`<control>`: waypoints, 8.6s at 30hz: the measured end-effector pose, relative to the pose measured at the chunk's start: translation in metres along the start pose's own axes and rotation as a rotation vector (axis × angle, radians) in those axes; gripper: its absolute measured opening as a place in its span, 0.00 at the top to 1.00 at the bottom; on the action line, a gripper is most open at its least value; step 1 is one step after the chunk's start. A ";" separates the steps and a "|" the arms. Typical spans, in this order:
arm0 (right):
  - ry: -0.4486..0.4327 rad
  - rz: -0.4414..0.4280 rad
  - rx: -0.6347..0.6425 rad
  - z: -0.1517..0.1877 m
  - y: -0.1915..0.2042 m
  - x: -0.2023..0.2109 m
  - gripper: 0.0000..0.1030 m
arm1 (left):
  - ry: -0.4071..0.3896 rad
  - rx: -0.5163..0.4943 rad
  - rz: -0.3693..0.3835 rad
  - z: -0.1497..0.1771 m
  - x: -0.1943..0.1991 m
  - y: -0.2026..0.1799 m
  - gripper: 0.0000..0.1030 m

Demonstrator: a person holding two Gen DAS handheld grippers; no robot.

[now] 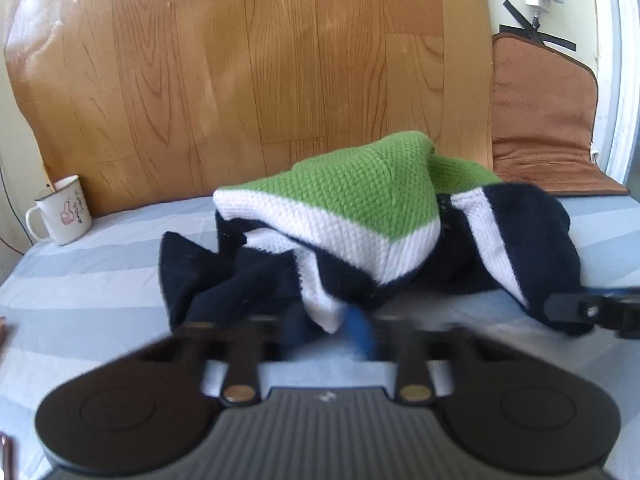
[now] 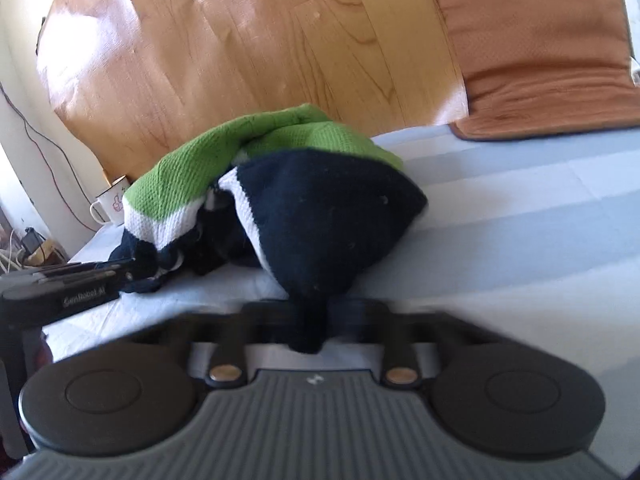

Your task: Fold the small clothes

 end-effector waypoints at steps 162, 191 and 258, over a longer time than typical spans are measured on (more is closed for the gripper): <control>-0.022 -0.008 0.425 -0.008 -0.020 0.101 0.44 | -0.231 -0.181 0.372 0.038 0.123 -0.021 0.84; -0.571 -0.044 0.633 -0.170 0.097 0.188 0.94 | -0.701 -0.045 0.183 -0.118 0.241 0.016 0.85; -0.091 -0.108 0.202 -0.155 0.027 0.008 0.09 | 0.117 0.215 0.204 0.075 0.129 0.025 0.39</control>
Point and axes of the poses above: each gripper's, at about its wrist camera, not at the fingertips, and x roughly against the way its jaws point, y to its left, z to its underside, the point moved 3 cm from there along -x, roughly the way its jaws point, and after that the axes turned 12 degrees about -y, right-handed, at the moved point
